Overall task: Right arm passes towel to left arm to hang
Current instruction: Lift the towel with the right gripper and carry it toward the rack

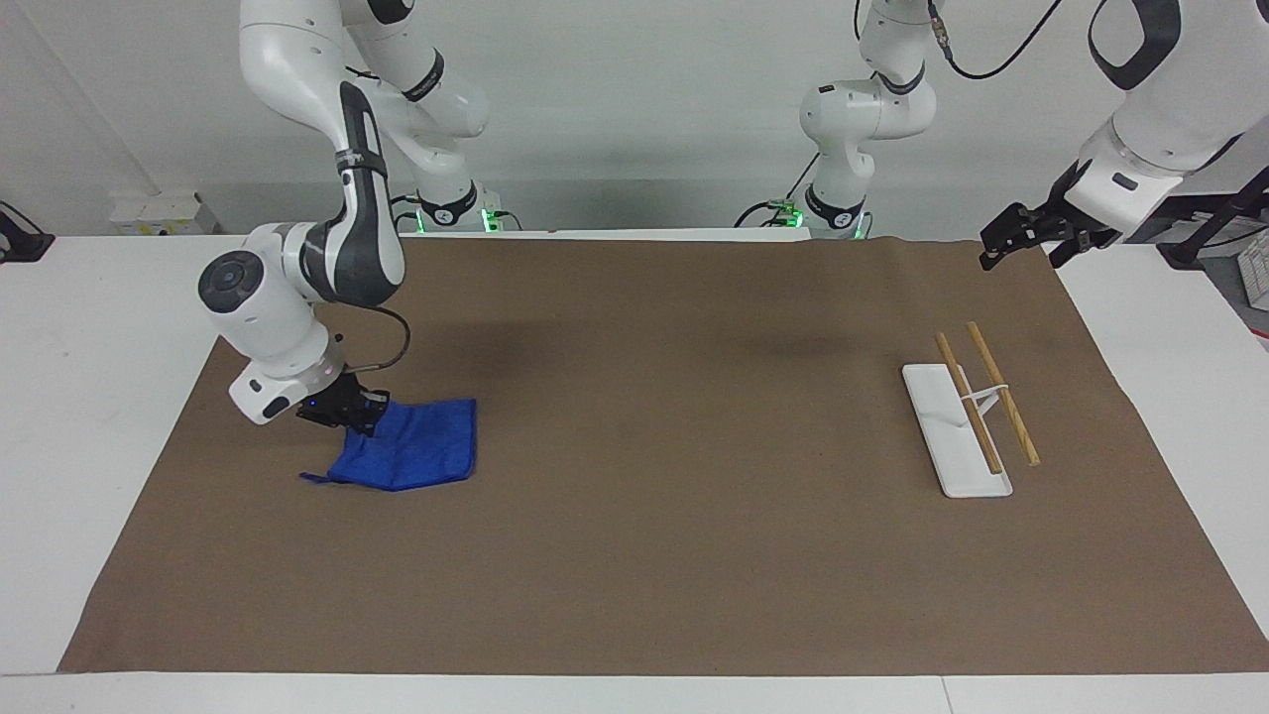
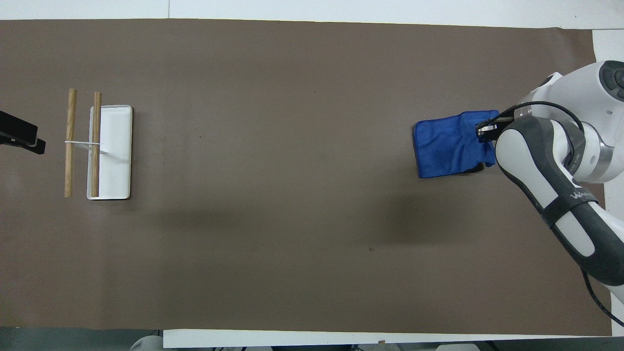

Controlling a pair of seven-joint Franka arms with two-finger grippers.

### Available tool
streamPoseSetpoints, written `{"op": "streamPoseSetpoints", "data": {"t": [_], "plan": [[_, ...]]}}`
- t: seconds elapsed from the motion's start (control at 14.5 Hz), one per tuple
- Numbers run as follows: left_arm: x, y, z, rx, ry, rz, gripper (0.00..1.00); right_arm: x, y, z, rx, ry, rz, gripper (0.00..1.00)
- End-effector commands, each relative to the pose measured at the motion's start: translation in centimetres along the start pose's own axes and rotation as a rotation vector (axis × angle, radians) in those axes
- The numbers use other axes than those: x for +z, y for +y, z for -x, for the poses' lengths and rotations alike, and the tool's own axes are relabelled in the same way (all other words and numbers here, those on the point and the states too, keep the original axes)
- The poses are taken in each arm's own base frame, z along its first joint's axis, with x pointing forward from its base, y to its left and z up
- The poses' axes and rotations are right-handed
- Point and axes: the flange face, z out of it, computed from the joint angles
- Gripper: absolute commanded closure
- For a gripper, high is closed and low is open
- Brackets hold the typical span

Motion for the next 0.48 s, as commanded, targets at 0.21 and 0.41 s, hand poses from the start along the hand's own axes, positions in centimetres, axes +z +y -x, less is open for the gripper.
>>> {"op": "streamPoseSetpoints", "data": {"t": [0.21, 0.41], "plan": [[-0.1, -0.2, 0.7, -0.012, 0.004, -0.019, 0.0, -7.9, -13.7, 2.6, 0.229, -0.039, -0.02, 1.0], [-0.1, -0.2, 0.7, -0.012, 0.004, -0.019, 0.0, -10.4, -20.6, 4.3, 0.475, -0.072, -0.154, 1.0]]}}
